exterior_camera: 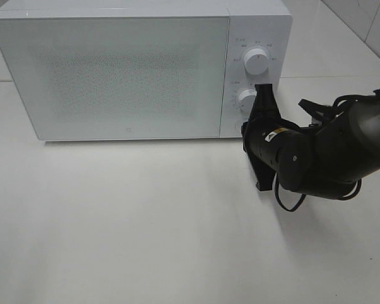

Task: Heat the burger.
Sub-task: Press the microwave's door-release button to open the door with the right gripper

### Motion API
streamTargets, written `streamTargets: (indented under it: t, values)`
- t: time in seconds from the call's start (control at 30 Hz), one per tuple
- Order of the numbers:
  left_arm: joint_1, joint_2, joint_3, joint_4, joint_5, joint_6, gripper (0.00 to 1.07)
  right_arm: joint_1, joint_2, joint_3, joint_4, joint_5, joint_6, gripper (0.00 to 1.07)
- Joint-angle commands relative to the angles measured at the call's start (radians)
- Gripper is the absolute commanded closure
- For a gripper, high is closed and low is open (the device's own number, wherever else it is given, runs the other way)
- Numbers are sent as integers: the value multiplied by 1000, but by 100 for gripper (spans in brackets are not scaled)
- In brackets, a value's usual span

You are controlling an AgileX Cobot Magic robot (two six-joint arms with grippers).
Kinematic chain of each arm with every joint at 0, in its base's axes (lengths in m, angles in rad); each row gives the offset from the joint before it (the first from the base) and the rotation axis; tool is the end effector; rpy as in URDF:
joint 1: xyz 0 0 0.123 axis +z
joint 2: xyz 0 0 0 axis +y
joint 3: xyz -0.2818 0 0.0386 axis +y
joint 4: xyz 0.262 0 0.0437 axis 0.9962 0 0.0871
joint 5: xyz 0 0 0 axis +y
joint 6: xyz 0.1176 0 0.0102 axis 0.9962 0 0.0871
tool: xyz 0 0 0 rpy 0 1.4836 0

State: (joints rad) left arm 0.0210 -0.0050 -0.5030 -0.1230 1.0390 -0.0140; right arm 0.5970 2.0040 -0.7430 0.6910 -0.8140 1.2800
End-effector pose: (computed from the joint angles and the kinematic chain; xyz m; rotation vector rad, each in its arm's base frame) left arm 0.0321 -0.0118 0.2757 -0.0306 2.0113 -0.1420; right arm 0.3344 0.1612 0.0771 1.4636 1.5833 1.0006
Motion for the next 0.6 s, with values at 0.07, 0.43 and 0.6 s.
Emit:
streamTargets:
  t: [0.07, 0.43, 0.6]
  values:
    - [2, -18, 4, -3, -11, 3, 7, -28, 32, -45, -43, 3, 10, 107]
    - [2, -18, 4, -3, -11, 3, 7, -44, 94, -91, -50, -4, 25, 107]
    - [2, -18, 4, -3, -11, 3, 7, -64, 94, -93, -52, -12, 25, 107]
